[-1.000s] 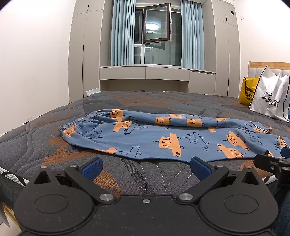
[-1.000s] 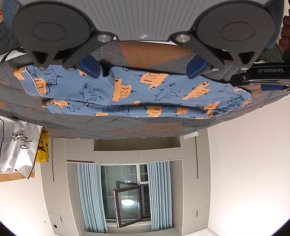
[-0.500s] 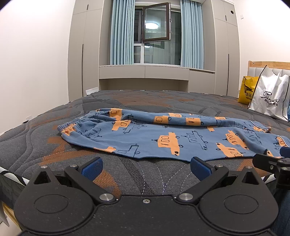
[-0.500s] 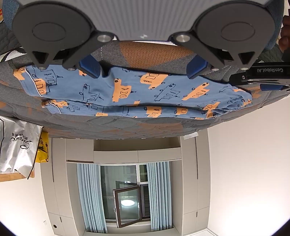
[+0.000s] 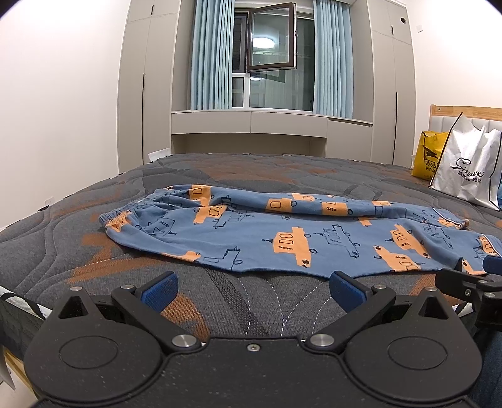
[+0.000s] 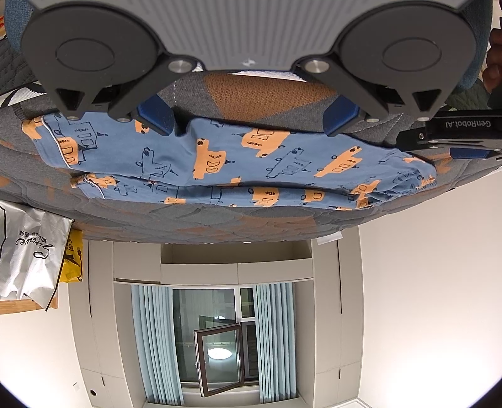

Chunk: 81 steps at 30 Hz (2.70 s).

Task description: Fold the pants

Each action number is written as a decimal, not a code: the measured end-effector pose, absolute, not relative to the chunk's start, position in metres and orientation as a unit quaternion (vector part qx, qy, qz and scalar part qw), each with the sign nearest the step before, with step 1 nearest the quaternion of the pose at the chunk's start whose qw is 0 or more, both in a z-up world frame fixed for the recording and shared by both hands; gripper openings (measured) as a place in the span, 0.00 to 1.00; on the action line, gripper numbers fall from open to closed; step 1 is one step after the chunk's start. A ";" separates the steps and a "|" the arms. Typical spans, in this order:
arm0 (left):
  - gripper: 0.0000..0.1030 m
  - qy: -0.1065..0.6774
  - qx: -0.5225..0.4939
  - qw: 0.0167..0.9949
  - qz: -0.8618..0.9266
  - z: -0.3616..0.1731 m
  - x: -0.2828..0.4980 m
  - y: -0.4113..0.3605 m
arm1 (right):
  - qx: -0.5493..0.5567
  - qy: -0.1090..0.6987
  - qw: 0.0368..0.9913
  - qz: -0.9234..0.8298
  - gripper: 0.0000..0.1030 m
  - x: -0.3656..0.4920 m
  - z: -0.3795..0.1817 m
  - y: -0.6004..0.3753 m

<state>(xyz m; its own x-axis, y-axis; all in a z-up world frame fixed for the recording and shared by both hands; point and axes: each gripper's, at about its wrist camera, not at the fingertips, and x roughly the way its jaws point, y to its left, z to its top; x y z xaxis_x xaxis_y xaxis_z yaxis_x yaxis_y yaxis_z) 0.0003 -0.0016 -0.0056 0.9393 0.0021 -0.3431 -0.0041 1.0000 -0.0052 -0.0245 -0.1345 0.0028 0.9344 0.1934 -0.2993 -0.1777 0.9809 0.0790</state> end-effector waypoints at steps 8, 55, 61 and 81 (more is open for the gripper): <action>1.00 0.184 -0.011 0.983 -0.009 -0.003 0.002 -0.002 | 0.025 0.160 0.983 0.090 1.00 -0.024 0.003 -0.135; 0.99 0.165 0.045 0.984 0.047 0.054 0.083 -0.003 | 0.002 0.125 0.985 0.122 1.00 0.044 0.036 -0.165; 1.00 0.055 0.004 0.998 0.044 0.057 0.107 0.015 | -0.017 0.075 0.984 0.159 1.00 0.071 0.045 -0.171; 1.00 0.260 0.152 0.947 -0.110 0.064 0.358 0.114 | -0.159 0.265 0.892 0.330 1.00 0.314 0.066 -0.166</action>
